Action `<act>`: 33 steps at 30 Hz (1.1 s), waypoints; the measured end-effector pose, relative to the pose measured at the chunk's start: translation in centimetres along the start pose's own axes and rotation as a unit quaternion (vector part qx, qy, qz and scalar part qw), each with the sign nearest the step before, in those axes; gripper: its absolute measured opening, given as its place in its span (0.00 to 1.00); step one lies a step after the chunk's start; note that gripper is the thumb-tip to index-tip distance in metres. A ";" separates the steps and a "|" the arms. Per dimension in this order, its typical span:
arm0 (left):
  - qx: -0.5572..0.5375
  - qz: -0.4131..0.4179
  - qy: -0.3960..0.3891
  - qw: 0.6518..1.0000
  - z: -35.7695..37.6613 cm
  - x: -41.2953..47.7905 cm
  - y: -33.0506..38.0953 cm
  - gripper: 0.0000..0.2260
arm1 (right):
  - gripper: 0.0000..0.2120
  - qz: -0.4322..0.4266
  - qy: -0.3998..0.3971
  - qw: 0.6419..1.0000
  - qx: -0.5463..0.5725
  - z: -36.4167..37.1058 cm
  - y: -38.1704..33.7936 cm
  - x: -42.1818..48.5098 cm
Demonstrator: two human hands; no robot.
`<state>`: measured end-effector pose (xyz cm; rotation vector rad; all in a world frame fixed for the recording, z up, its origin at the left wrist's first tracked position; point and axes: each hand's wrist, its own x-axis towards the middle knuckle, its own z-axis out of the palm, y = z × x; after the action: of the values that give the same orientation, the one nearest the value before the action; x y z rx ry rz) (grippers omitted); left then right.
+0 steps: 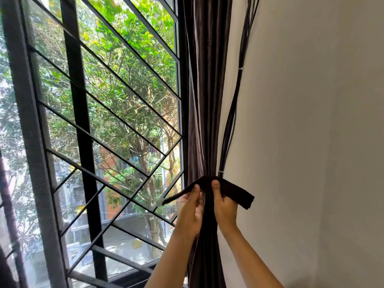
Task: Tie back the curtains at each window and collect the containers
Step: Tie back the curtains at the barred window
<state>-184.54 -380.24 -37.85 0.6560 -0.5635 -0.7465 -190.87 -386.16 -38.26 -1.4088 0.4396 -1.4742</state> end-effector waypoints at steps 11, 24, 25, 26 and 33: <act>0.230 0.080 0.177 0.954 2.2 0.3 -0.2 0.17 | 0.08 -0.031 0.009 0.999 -0.023 1.2 1.0 0.3; 0.416 0.059 0.184 0.889 1.7 0.5 -0.2 0.28 | 0.15 -0.006 0.066 0.998 -0.011 2.7 2.2 1.0; 0.418 0.058 0.178 0.889 1.8 0.6 -0.2 0.28 | 0.13 -0.003 0.065 0.998 -0.017 2.8 2.2 1.1; 0.417 0.061 0.175 0.890 1.8 0.6 -0.1 0.28 | 0.10 0.001 0.063 0.998 -0.021 2.8 2.1 1.1; 0.435 0.066 0.163 0.883 2.4 0.4 0.3 0.27 | 0.06 0.033 0.065 0.997 -0.033 2.6 1.7 1.3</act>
<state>-185.72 -381.21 -35.99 1.5293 -0.6129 -0.2034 -187.56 -387.03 -38.31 -1.3412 0.6151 -1.5156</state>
